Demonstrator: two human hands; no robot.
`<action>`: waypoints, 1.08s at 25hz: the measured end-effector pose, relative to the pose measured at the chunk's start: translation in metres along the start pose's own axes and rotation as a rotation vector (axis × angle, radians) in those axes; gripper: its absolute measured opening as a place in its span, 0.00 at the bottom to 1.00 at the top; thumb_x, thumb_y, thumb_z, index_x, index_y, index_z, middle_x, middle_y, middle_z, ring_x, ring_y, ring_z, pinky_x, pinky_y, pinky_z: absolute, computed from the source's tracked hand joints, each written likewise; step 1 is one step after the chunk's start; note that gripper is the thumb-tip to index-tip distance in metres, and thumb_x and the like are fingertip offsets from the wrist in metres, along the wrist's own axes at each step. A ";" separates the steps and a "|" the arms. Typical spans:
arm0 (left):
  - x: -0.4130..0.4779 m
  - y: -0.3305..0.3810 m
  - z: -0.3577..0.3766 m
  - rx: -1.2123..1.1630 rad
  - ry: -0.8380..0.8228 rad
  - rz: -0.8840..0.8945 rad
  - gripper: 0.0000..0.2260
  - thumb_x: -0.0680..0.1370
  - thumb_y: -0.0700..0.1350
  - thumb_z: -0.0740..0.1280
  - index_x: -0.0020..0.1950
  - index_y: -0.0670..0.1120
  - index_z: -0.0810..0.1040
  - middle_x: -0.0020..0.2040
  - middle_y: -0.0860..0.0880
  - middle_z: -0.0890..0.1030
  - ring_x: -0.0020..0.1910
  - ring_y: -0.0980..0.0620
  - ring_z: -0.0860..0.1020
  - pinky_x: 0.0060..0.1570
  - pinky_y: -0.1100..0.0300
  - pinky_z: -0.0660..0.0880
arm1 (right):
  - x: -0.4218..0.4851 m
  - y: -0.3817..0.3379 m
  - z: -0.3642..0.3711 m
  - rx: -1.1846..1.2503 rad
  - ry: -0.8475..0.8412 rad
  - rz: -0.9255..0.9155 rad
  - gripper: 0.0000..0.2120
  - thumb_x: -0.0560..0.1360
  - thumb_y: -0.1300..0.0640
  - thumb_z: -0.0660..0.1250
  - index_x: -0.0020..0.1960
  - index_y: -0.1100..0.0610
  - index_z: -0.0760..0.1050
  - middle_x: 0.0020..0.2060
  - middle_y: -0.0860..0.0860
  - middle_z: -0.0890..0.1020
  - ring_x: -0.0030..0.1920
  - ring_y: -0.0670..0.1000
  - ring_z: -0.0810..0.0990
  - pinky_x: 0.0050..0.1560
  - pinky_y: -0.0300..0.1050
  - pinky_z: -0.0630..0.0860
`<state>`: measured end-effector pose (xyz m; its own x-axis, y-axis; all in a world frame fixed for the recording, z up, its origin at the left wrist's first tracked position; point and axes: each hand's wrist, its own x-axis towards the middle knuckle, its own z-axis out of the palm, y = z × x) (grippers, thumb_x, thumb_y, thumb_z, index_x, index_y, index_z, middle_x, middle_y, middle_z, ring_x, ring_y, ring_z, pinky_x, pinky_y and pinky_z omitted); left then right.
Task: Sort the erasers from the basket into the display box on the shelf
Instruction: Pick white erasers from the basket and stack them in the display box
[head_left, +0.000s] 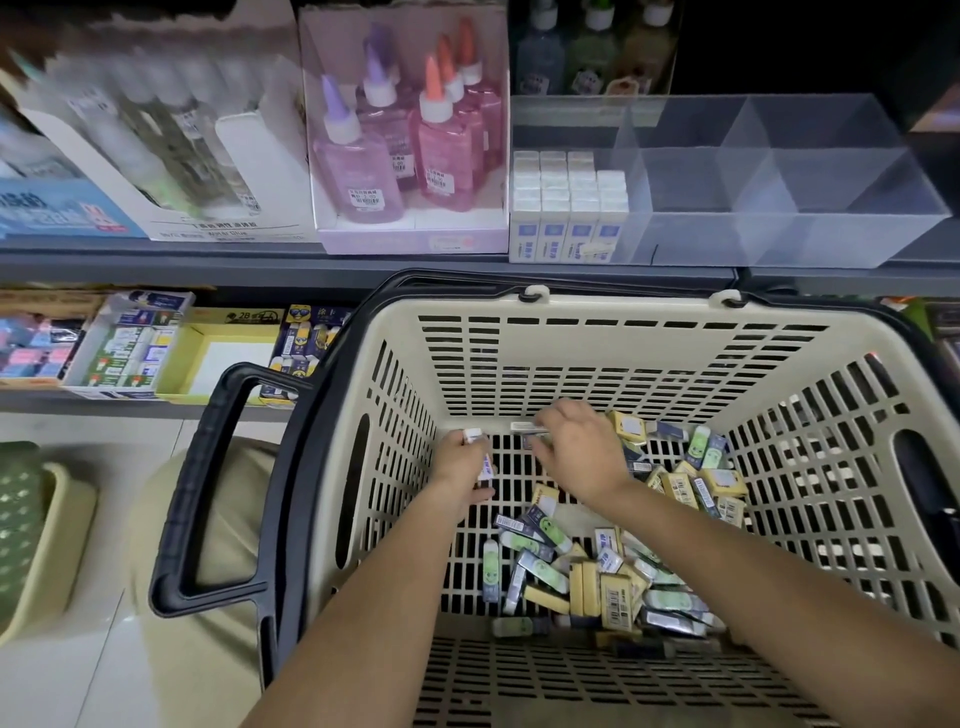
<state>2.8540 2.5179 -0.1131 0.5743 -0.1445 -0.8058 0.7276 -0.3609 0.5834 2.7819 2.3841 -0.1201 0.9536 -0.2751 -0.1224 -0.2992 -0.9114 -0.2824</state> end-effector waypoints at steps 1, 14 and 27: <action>0.001 0.001 -0.002 -0.074 0.005 -0.025 0.02 0.80 0.42 0.62 0.48 0.48 0.73 0.46 0.44 0.76 0.44 0.48 0.77 0.41 0.52 0.77 | 0.006 0.005 -0.001 -0.062 -0.010 0.003 0.14 0.78 0.50 0.59 0.60 0.54 0.72 0.56 0.51 0.77 0.57 0.53 0.74 0.56 0.47 0.69; -0.006 0.008 -0.002 -0.277 -0.121 -0.110 0.14 0.78 0.45 0.54 0.43 0.41 0.77 0.37 0.45 0.77 0.35 0.50 0.74 0.41 0.56 0.72 | -0.011 0.013 0.002 -0.178 -0.252 -0.166 0.15 0.76 0.56 0.60 0.62 0.53 0.71 0.56 0.50 0.78 0.60 0.52 0.71 0.58 0.46 0.61; -0.027 0.017 0.013 -0.020 -0.610 -0.160 0.12 0.77 0.43 0.56 0.49 0.40 0.78 0.39 0.46 0.83 0.36 0.51 0.79 0.31 0.62 0.75 | -0.021 0.009 -0.062 0.906 -0.273 0.329 0.07 0.73 0.62 0.69 0.50 0.61 0.78 0.31 0.52 0.79 0.28 0.45 0.75 0.34 0.40 0.73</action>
<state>2.8456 2.5036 -0.0827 0.1446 -0.5918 -0.7930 0.7971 -0.4051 0.4477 2.7613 2.3622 -0.0608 0.8124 -0.2887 -0.5067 -0.5679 -0.1943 -0.7998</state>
